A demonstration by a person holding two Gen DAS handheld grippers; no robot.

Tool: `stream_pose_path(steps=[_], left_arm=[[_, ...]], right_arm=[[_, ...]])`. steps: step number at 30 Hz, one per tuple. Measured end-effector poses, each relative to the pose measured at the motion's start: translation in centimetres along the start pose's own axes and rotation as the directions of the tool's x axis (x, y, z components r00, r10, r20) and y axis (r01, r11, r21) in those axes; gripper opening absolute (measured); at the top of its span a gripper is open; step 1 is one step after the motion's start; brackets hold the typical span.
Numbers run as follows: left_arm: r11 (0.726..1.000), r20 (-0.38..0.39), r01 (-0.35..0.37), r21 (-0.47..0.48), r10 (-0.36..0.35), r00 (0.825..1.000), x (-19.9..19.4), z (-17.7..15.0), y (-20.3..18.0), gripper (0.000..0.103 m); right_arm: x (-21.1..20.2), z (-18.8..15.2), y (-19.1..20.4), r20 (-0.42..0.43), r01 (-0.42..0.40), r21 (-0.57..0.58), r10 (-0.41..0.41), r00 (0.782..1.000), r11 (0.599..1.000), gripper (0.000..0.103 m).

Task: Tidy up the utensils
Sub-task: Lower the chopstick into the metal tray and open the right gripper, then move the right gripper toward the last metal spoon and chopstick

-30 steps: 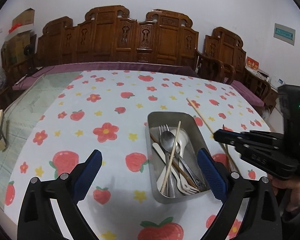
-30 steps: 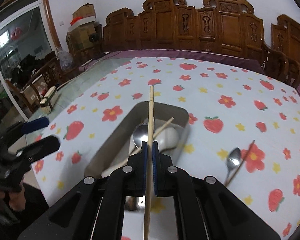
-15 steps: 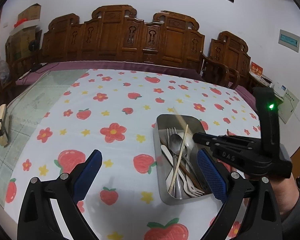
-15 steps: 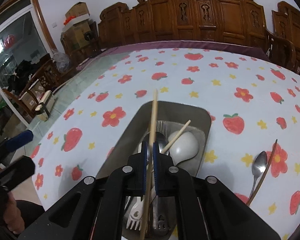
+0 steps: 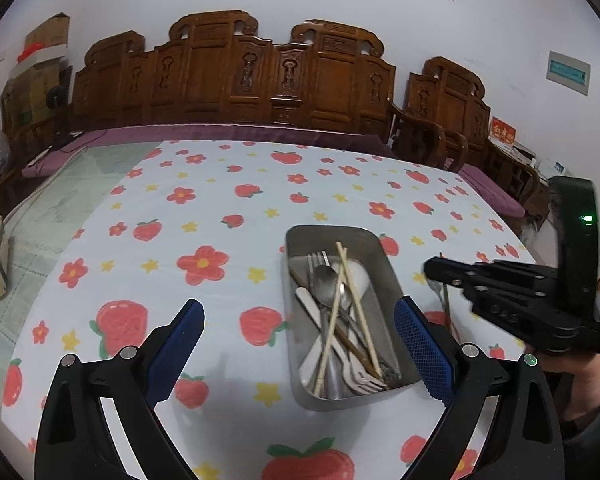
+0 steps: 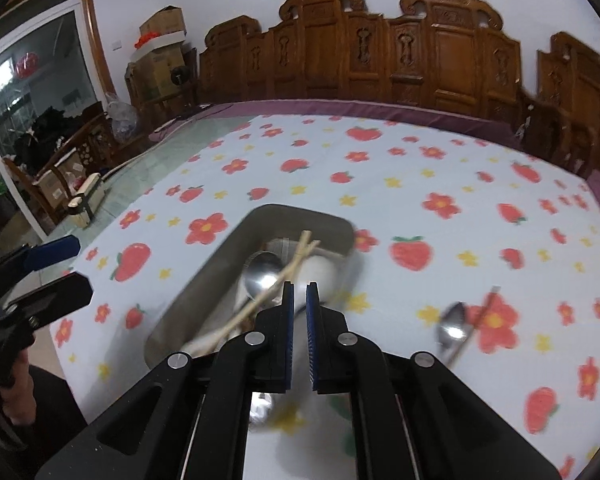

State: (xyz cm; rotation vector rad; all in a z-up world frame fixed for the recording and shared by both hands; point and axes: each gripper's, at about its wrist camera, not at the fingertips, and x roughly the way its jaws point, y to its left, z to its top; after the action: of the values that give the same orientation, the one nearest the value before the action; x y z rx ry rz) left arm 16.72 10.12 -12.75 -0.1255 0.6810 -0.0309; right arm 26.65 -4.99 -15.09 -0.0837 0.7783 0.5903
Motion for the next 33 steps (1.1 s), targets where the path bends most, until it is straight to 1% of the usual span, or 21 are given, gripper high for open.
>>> stream_pose_path(steps=[1, 3, 6, 11, 16, 22, 26, 29, 33], left_arm=[[1.000, -0.001, 0.004, 0.006, -0.004, 1.000, 0.1, 0.0, -0.4, 0.092], [1.000, -0.003, 0.009, 0.016, -0.009, 1.000, 0.3, -0.1, -1.2, 0.092], [0.999, -0.005, 0.017, 0.028, -0.017, 1.000, 0.6, -0.2, -2.2, 0.092], [0.998, -0.011, 0.030, 0.047, -0.030, 0.999, 0.9, -0.3, -3.5, 0.092], [0.997, -0.018, 0.045, 0.066, -0.044, 0.999, 1.2, -0.6, -4.7, 0.092], [0.993, -0.024, 0.077, 0.084, -0.075, 0.997, 1.5, -0.8, -6.1, 0.092], [0.991, -0.032, 0.100, 0.092, -0.097, 0.995, 1.8, -1.0, -6.9, 0.092], [0.989, -0.039, 0.105, 0.104, -0.101, 0.994, 2.0, -1.2, -7.4, 0.092], [0.988, -0.044, 0.107, 0.108, -0.103, 0.994, 2.2, -1.4, -7.8, 0.092]], right_arm=[[-0.7, -0.3, -0.5, 0.006, 0.012, 0.004, -0.012, 1.000, 1.000, 0.008], [-1.8, -0.7, -1.4, 0.015, 0.036, 0.010, -0.037, 0.999, 0.999, 0.017], [-3.5, -1.5, -3.0, 0.025, 0.074, 0.026, -0.075, 0.997, 0.997, 0.024], [-5.2, -2.9, -5.2, 0.022, 0.124, 0.059, -0.126, 0.992, 0.990, 0.030], [-5.6, -4.1, -6.9, 0.003, 0.167, 0.081, -0.168, 0.986, 0.983, 0.031], [-4.3, -5.2, -7.9, -0.038, 0.195, 0.092, -0.193, 0.981, 0.976, 0.031], [-2.2, -5.9, -8.1, -0.078, 0.192, 0.099, -0.184, 0.980, 0.976, 0.031], [-0.1, -6.0, -8.3, -0.113, 0.188, 0.115, -0.175, 0.978, 0.975, 0.031], [2.3, -5.9, -8.3, -0.149, 0.209, 0.125, -0.190, 0.970, 0.970, 0.031]])
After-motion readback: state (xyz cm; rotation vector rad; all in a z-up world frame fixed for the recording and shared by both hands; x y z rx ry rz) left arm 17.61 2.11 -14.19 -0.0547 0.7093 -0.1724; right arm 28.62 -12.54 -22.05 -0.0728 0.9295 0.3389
